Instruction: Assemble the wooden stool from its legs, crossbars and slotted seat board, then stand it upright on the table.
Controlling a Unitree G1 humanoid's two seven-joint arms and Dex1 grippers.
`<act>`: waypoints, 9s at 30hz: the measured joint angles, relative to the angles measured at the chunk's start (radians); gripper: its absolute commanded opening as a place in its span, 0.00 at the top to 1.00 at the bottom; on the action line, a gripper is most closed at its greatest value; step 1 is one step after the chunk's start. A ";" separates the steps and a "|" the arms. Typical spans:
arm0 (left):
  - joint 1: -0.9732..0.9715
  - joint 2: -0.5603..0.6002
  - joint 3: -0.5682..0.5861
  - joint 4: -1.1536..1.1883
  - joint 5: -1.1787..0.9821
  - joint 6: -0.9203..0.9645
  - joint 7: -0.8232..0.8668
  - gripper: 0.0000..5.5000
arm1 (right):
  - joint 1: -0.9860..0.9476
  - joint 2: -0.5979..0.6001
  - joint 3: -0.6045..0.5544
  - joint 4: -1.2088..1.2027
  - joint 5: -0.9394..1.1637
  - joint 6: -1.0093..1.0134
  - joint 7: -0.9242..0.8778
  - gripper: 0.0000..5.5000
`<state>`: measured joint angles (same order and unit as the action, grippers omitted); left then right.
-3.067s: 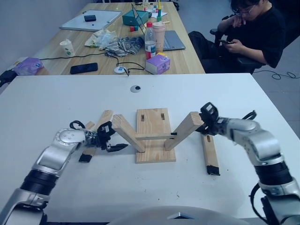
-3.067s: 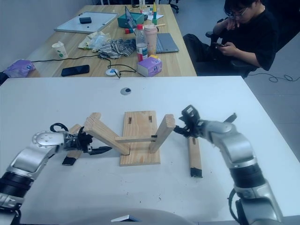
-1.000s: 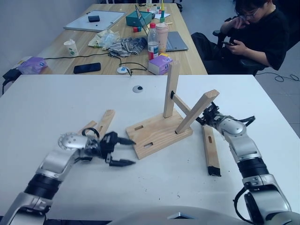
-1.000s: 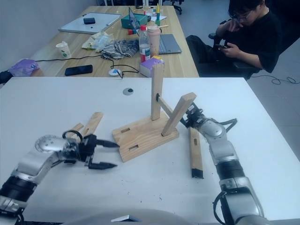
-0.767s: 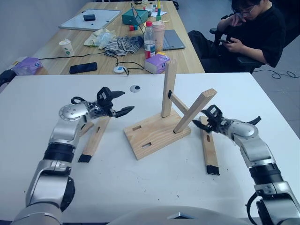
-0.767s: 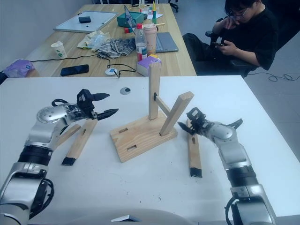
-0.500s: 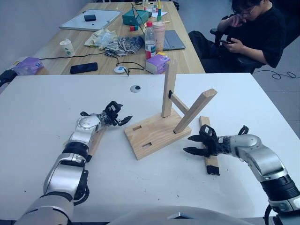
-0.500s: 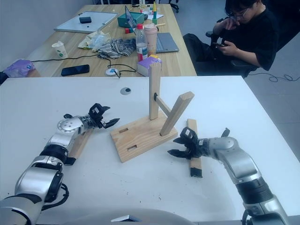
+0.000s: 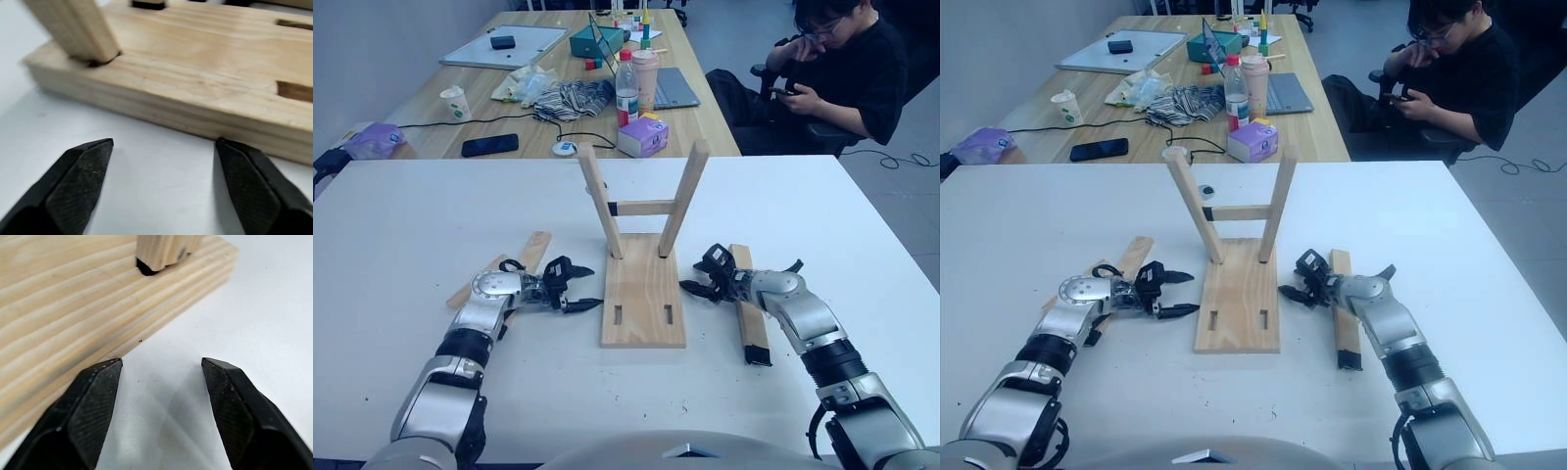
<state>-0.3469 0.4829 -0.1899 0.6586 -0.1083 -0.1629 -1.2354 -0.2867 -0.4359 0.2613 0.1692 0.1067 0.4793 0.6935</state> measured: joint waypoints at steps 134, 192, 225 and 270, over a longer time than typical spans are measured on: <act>-0.080 -0.065 0.557 -0.897 -0.639 0.578 0.920 0.43 | 0.370 0.152 -0.515 -0.445 0.519 0.031 -0.648 0.93; -0.089 -0.053 0.540 -0.870 -0.618 0.585 0.899 0.43 | 0.439 -0.166 -0.480 -0.605 0.356 0.519 -0.534 0.35; -0.100 -0.056 0.530 -0.910 -0.749 0.742 0.882 0.43 | 0.126 0.044 -0.615 -0.542 0.376 -0.035 -0.464 0.63; -0.018 -0.209 0.356 -0.992 -1.342 0.930 0.675 0.62 | 0.115 -0.086 -0.396 -0.769 1.271 0.332 -0.240 0.51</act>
<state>-0.3654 0.2736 0.1660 -0.3337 -1.4507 0.7671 -0.5603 -0.1712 -0.5219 -0.1348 -0.5997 1.3778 0.8117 0.4532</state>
